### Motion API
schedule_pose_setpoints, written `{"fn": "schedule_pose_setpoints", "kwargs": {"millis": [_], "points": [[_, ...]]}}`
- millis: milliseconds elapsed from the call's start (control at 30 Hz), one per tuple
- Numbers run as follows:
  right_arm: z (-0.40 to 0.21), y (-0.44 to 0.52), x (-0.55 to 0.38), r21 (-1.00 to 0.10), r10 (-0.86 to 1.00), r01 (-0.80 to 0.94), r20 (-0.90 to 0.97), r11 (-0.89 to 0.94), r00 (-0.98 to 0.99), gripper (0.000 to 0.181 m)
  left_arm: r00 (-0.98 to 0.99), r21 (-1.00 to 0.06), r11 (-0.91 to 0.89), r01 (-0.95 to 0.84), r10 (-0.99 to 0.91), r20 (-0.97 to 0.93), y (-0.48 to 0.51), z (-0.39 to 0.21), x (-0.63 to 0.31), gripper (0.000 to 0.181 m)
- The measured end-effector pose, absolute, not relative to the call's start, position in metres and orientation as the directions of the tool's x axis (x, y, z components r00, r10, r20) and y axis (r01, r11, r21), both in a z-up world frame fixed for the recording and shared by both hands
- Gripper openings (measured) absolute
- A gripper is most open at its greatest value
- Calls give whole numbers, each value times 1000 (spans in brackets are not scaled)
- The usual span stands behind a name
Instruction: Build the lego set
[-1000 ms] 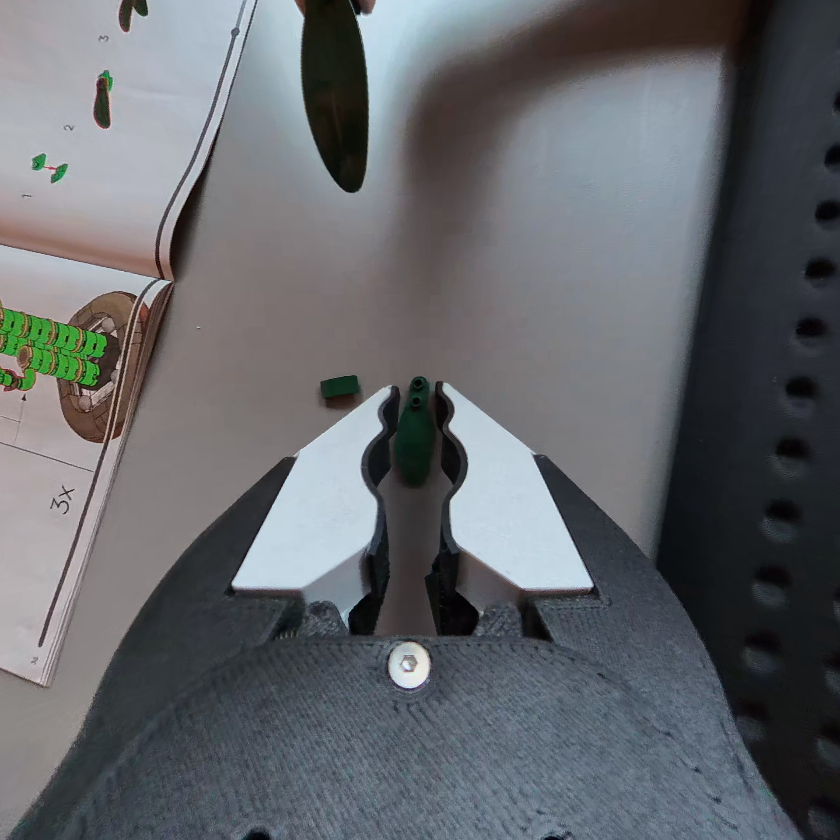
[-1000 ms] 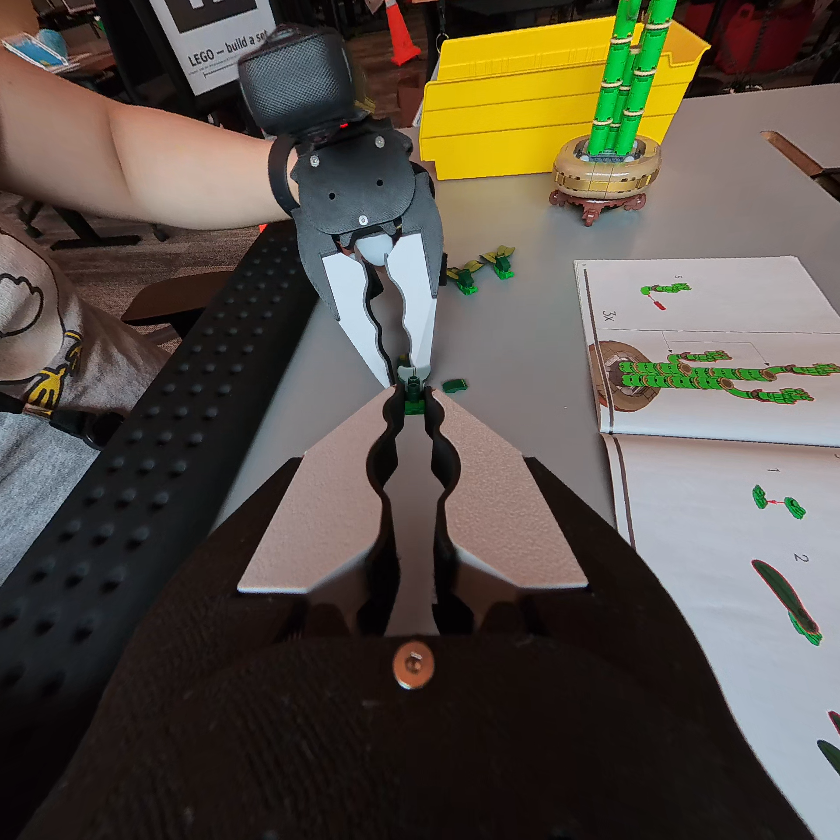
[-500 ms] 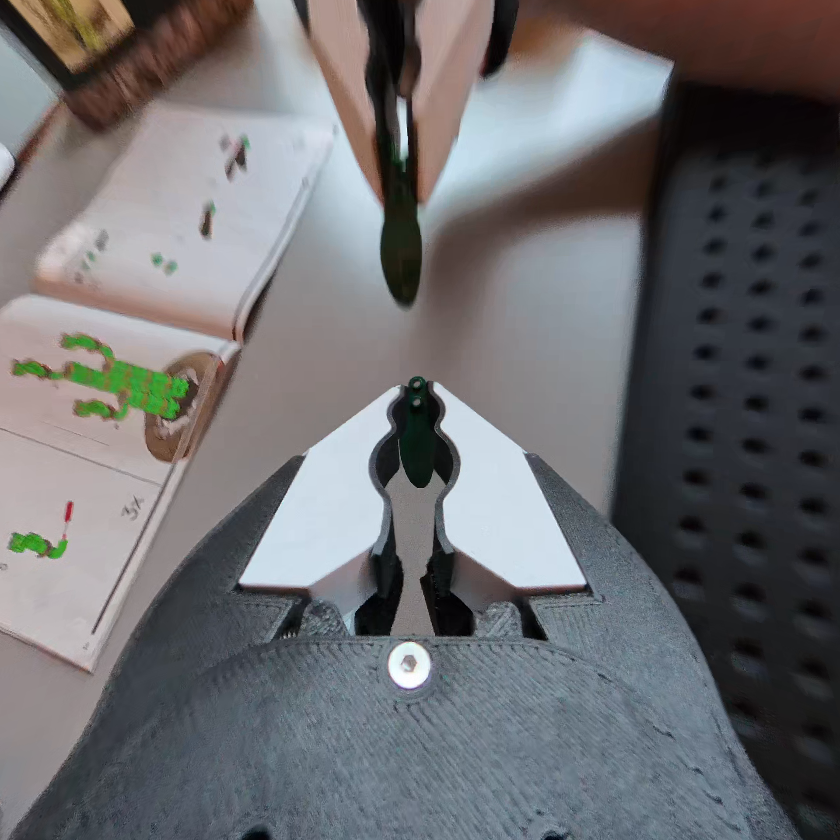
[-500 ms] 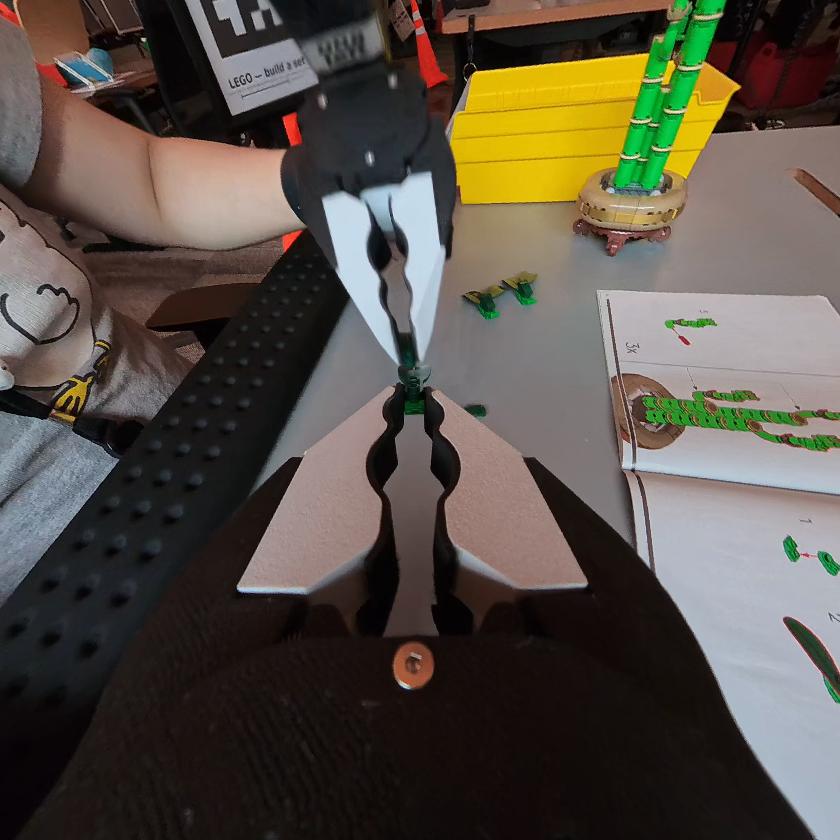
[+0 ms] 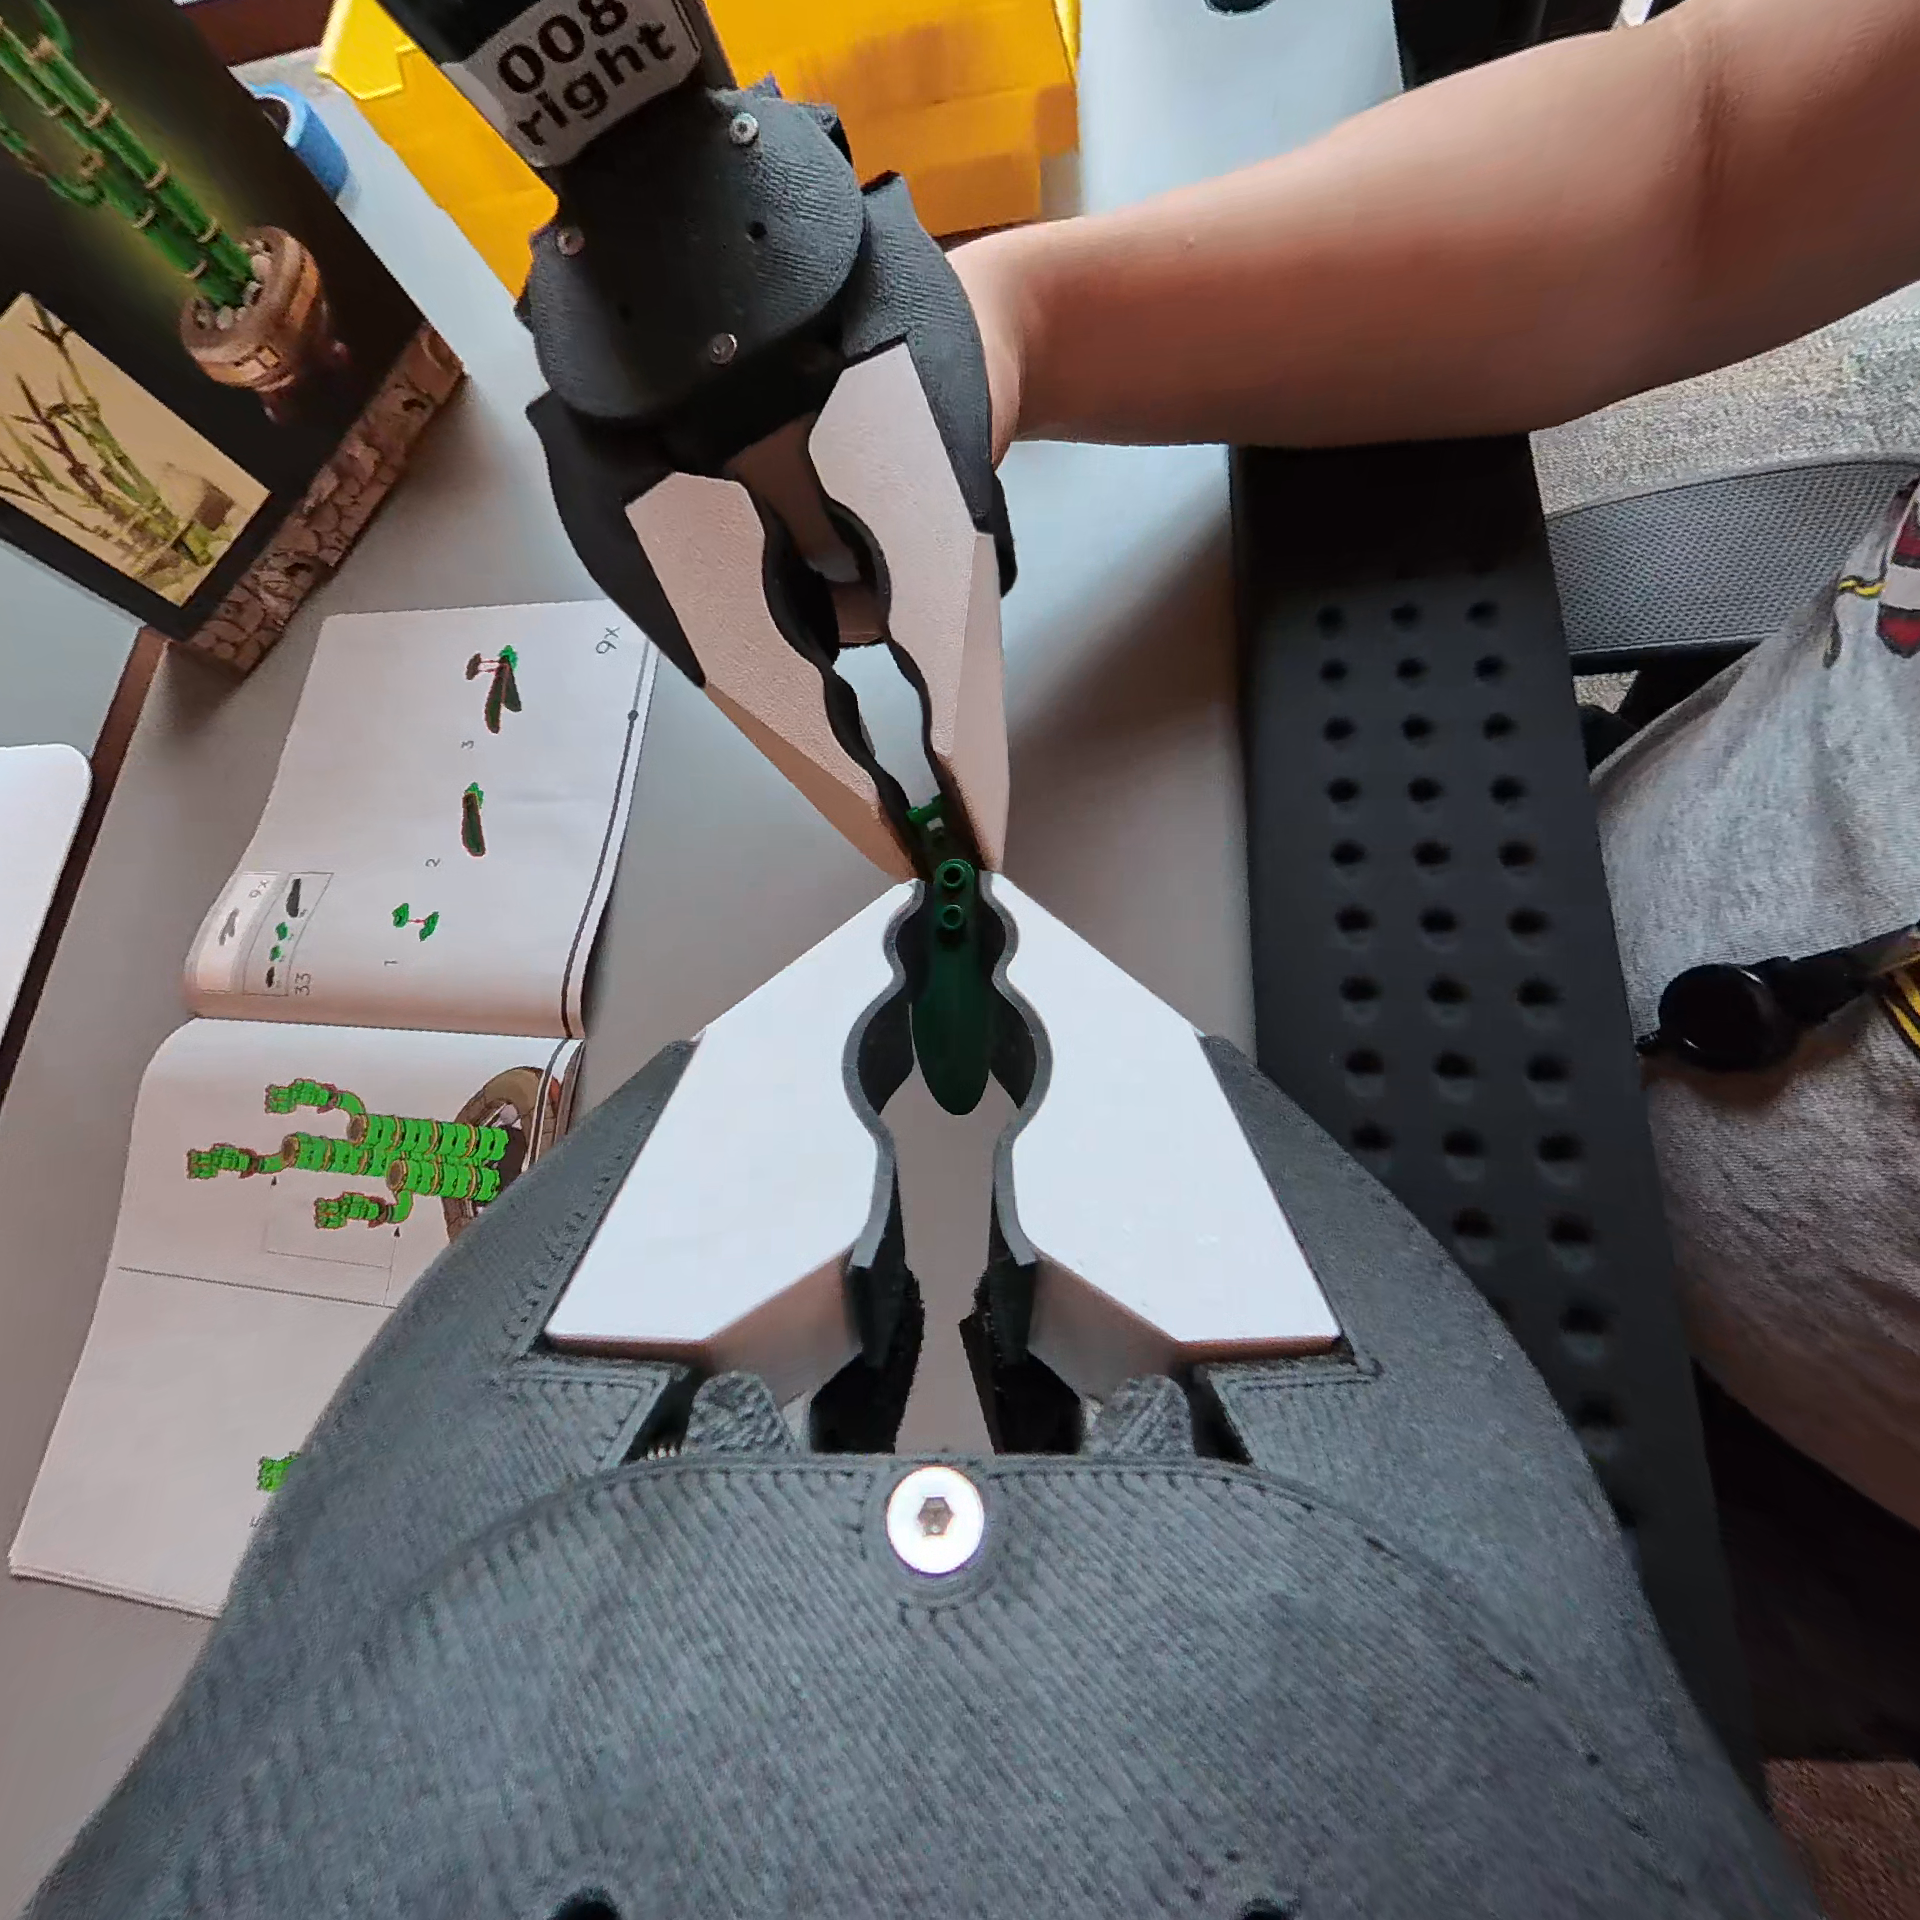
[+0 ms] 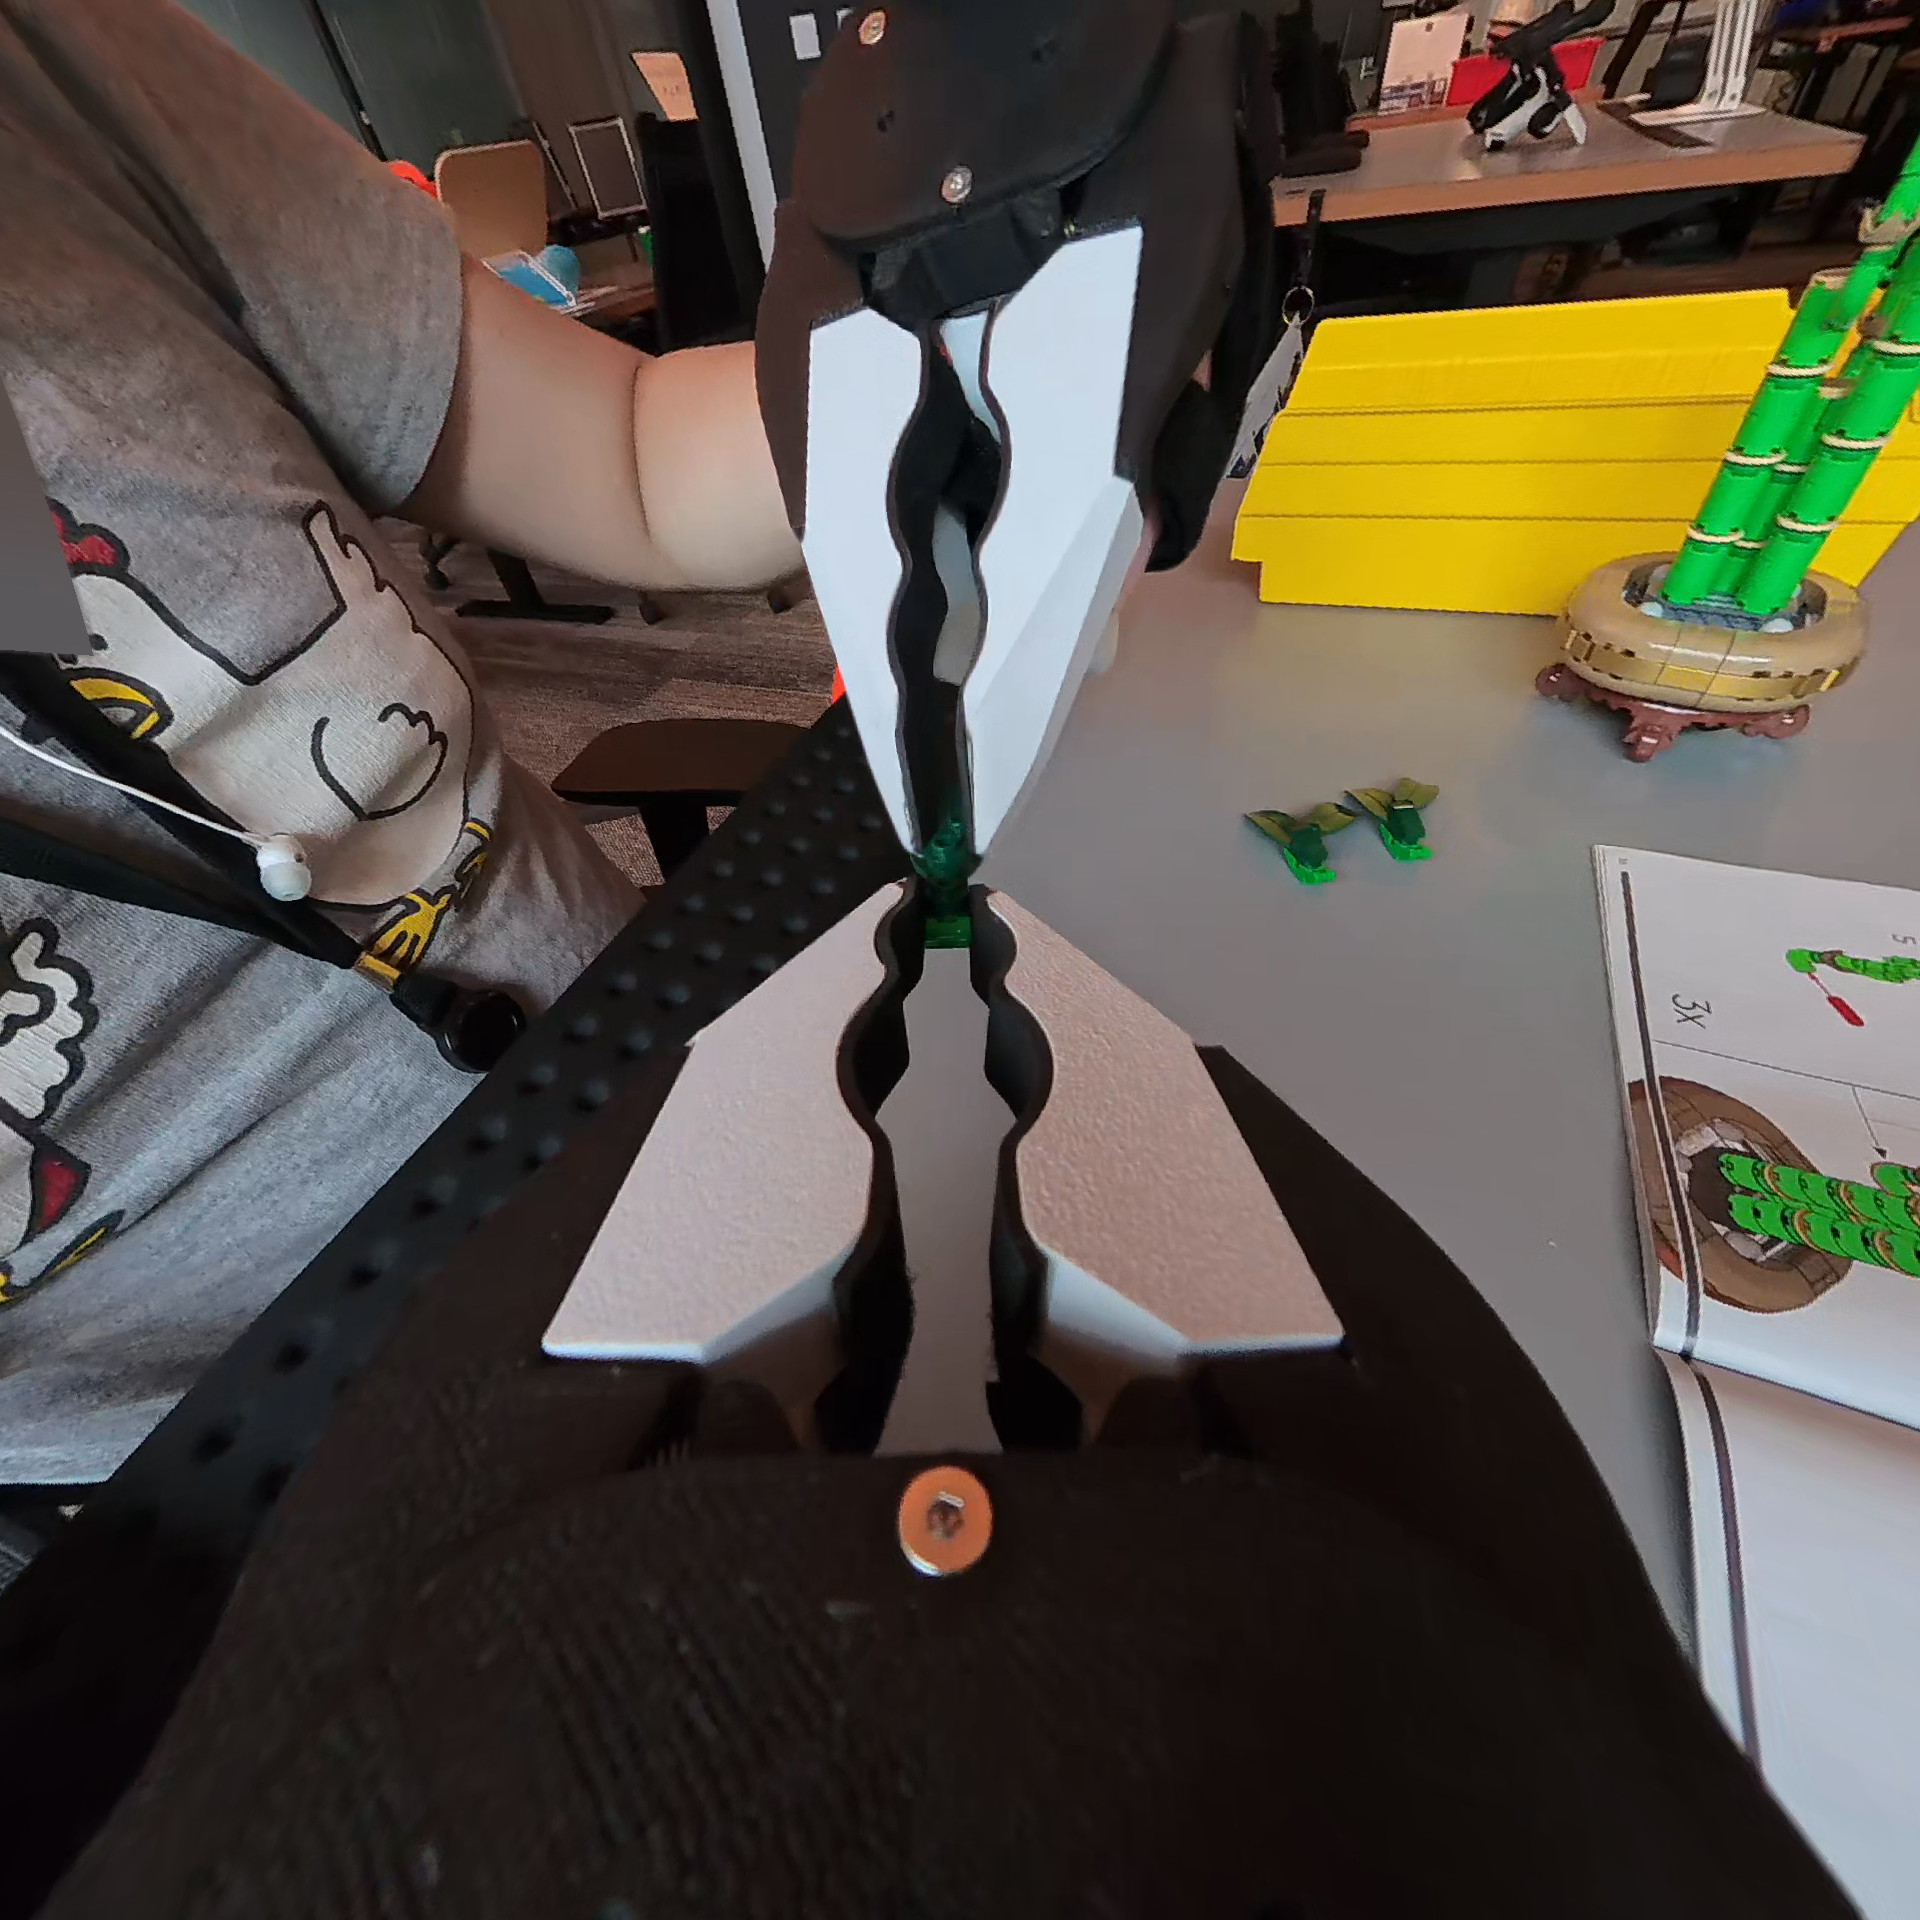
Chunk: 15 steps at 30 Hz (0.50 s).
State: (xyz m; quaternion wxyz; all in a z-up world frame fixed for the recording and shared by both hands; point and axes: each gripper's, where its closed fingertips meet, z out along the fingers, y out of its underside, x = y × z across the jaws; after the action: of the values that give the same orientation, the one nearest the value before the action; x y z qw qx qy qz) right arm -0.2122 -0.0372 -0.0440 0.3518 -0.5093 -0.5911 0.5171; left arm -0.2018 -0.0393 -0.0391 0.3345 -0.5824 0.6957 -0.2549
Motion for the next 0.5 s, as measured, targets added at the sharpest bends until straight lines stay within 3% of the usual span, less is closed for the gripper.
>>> {"fn": "schedule_pose_setpoints", "kwargs": {"millis": [267, 500], "points": [[-41, -41, -212, -974, 966, 222, -102, -49, -237, 6, -130, -732, 197, -652, -980, -147, -44, -37, -201, 6], [-26, -59, -206, -990, 980, 107, -105, -88, -169, 5, -171, -807, 159, -568, -983, -74, -62, -23, -195, 6]]}}
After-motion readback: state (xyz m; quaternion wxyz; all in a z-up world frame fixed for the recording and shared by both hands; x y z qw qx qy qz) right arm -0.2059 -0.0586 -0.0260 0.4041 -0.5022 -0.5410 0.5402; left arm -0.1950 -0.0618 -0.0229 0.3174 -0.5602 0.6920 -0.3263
